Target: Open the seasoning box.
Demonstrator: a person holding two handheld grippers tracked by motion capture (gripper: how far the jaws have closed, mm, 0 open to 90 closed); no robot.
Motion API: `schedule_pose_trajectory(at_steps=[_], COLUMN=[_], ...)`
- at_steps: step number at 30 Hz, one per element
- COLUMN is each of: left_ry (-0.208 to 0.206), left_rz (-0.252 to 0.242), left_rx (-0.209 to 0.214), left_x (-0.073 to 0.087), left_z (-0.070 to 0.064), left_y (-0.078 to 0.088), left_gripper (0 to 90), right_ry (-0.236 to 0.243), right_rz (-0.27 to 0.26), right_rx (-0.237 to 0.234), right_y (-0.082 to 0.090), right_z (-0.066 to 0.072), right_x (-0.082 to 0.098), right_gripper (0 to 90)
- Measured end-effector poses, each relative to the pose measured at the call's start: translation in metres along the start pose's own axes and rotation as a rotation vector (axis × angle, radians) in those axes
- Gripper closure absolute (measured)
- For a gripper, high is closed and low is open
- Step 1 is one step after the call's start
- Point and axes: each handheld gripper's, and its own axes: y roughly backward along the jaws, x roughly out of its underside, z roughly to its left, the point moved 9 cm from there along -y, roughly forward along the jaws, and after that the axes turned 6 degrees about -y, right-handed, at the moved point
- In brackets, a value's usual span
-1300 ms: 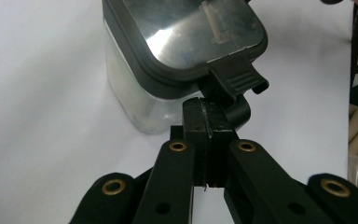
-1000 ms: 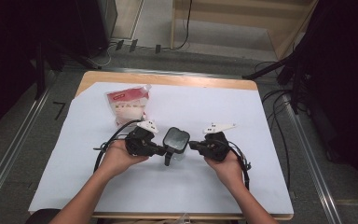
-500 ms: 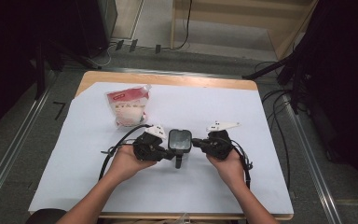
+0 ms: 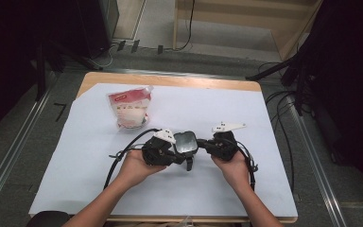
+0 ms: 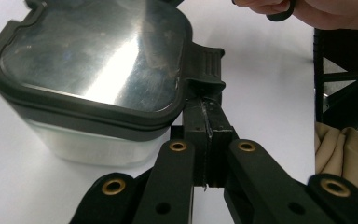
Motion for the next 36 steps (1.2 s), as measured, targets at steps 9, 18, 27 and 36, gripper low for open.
schedule_pose_trajectory(at_steps=[9,18,27,36], left_ry=[-0.02,-0.028,-0.05,-0.002], left_rz=[-0.019,0.004,-0.01,-0.014], left_rx=[0.02,0.04,-0.003,-0.021], left_x=[-0.009,-0.005,-0.003,0.005], left_z=[-0.007,-0.005,0.009,0.03], left_y=[-0.012,0.006,0.038,0.051], left_gripper=[90.0,87.6,75.9,57.2], right_ry=[-0.003,0.002,0.013,0.054], right_rz=[-0.015,-0.003,0.004,0.001], right_rx=[0.025,0.032,-0.004,-0.034], right_y=[0.018,0.037,0.046,0.041], right_z=[-0.006,0.003,0.028,0.051], right_x=[0.002,0.012,0.028,0.034], right_gripper=[90.0,90.0,90.0,90.0])
